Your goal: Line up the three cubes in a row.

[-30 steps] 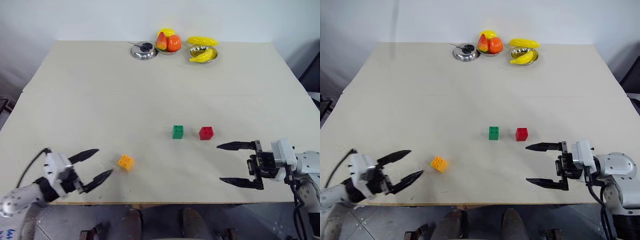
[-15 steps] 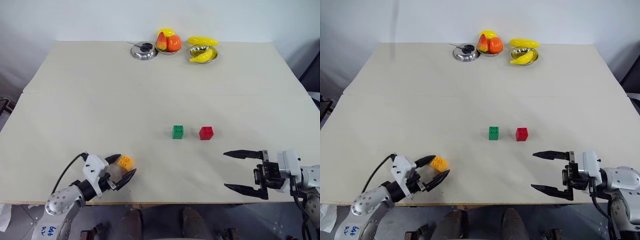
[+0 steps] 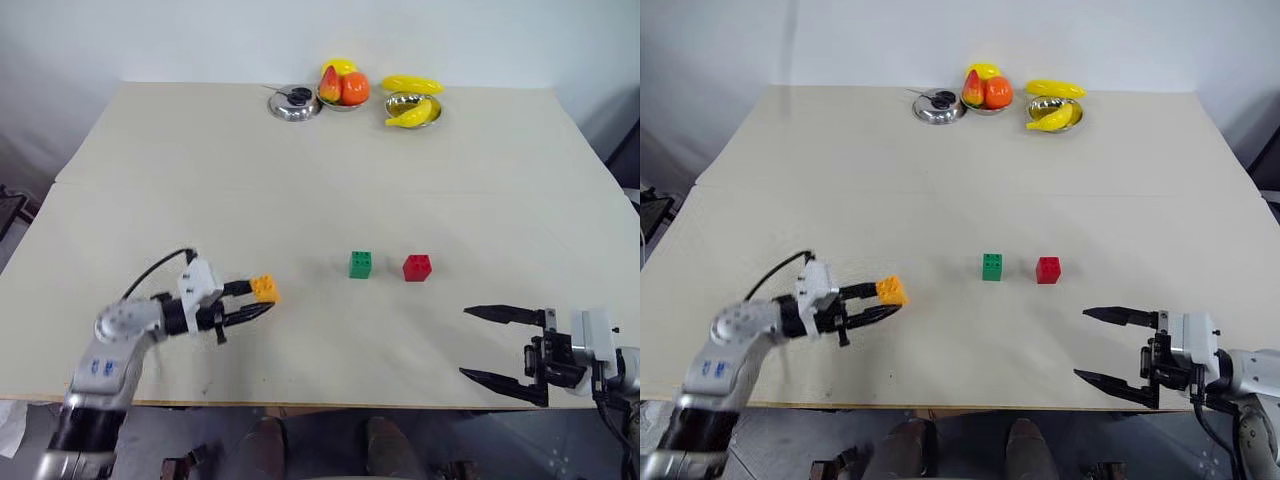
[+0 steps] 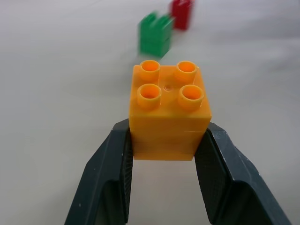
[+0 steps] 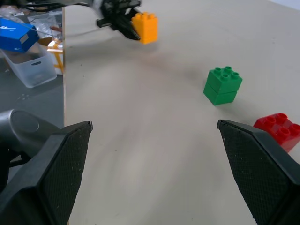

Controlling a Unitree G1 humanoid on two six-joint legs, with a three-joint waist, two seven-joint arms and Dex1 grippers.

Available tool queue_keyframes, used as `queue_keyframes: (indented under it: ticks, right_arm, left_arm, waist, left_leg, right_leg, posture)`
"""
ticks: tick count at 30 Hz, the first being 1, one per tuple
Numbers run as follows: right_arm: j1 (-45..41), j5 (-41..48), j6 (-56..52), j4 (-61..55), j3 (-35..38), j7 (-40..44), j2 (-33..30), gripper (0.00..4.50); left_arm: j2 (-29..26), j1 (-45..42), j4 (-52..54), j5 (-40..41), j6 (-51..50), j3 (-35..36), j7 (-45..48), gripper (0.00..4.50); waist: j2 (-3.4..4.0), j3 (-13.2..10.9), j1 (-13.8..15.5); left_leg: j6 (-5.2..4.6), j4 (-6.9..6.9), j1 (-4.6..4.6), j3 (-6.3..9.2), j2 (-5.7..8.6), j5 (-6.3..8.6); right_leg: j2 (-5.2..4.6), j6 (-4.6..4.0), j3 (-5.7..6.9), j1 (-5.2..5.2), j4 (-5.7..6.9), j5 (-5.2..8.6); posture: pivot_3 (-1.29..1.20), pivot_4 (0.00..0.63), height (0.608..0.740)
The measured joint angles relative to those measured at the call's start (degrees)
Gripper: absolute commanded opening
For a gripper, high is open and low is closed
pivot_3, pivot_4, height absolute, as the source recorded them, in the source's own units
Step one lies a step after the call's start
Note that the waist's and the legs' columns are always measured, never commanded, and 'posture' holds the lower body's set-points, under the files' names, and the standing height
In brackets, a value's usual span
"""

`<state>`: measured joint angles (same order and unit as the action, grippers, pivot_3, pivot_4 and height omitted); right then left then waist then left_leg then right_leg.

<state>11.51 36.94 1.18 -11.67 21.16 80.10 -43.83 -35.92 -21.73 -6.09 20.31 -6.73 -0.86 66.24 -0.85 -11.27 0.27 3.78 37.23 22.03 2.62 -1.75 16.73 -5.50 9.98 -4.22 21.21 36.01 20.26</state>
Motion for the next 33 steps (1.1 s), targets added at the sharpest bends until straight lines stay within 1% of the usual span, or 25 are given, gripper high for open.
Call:
queue_keyframes:
  ticks: [3,6,9,10,12,16,19,28,33]
  right_arm:
    - [0.5,0.1,0.0,-0.6,0.8,-0.8,-0.1,4.50]
    - [1.3,0.2,-0.4,-2.3,1.7,-2.0,-0.2,4.50]
    - [3.4,0.3,-1.0,-5.4,2.5,-4.1,0.0,4.50]
    - [3.6,0.3,-1.2,-5.6,2.6,-4.4,0.1,4.50]
    - [5.0,0.3,-1.3,-6.5,3.1,-5.5,0.2,4.50]
    - [6.1,0.4,-1.4,-7.9,4.1,-6.6,0.2,4.50]
    - [6.5,0.4,-1.4,-8.7,4.2,-7.3,0.2,4.50]
    - [7.0,0.4,-1.3,-8.7,4.2,-8.3,0.5,4.50]
    - [6.7,0.5,-1.3,-8.7,4.2,-8.3,0.6,4.50]
  left_arm:
    - [1.8,-12.6,-13.6,-3.2,5.4,-4.5,7.8,1.48]
    - [7.3,-24.7,-31.3,-8.3,13.1,-8.6,11.5,1.48]
    - [11.4,-32.2,-45.5,-12.3,19.7,-10.1,12.2,1.48]
    - [11.6,-32.9,-47.3,-12.9,20.5,-10.2,12.1,1.48]
    - [12.9,-34.8,-54.2,-14.3,23.5,-10.1,12.3,1.48]
    - [13.4,-36.1,-60.1,-15.6,26.9,-9.2,13.5,1.48]
    - [13.2,-37.2,-62.3,-16.5,28.2,-8.7,14.2,1.48]
    - [11.7,-38.0,-65.6,-18.0,29.2,-5.7,13.5,1.48]
    - [11.5,-39.1,-66.7,-19.8,30.0,-5.7,13.4,1.48]
  waist:
    - [0.00,0.0,-0.3]
    - [-0.01,0.0,-0.2]
    - [-0.06,0.0,-0.5]
    - [-0.06,0.0,-0.7]
    - [-0.06,0.0,-0.7]
    - [-0.12,-0.1,-0.3]
    - [-0.12,-0.1,-0.3]
    - [-0.12,-0.1,-0.3]
    - [-0.12,-0.1,-0.3]
  left_leg:
    - [0.16,0.02,0.03,-0.02,0.01,-0.09]
    - [0.16,0.06,0.13,-0.04,0.02,-0.09]
    - [0.14,-0.04,0.15,-0.08,0.02,-0.08]
    - [0.14,-0.07,0.16,-0.09,0.01,-0.08]
    - [0.14,-0.08,0.17,-0.11,0.01,-0.08]
    - [0.15,0.02,0.20,-0.10,0.01,-0.08]
    - [0.15,0.05,0.20,-0.10,0.02,-0.08]
    - [0.15,0.04,0.19,-0.09,0.01,-0.08]
    - [0.15,0.06,0.18,-0.09,0.02,-0.09]
  right_leg:
    - [0.00,0.01,-0.01,0.02,-0.01,0.00]
    - [0.00,0.02,-0.01,0.09,-0.02,-0.01]
    - [0.01,0.03,-0.03,0.21,-0.04,-0.01]
    - [0.01,0.03,-0.05,0.24,-0.04,-0.01]
    - [0.01,0.03,-0.06,0.28,-0.02,-0.01]
    - [0.00,0.03,-0.05,0.27,0.02,-0.01]
    - [0.00,0.03,-0.05,0.24,0.05,-0.01]
    - [0.00,0.03,-0.05,0.25,0.10,-0.01]
    - [0.00,0.03,-0.05,0.25,0.15,-0.01]
  posture:
    - [0.00,0.150,0.740]
    - [0.00,0.150,0.740]
    - [0.00,0.150,0.740]
    - [0.00,0.150,0.740]
    - [0.00,0.150,0.740]
    - [0.00,0.150,0.740]
    - [0.00,0.150,0.740]
    - [0.00,0.150,0.740]
    - [0.00,0.150,0.740]
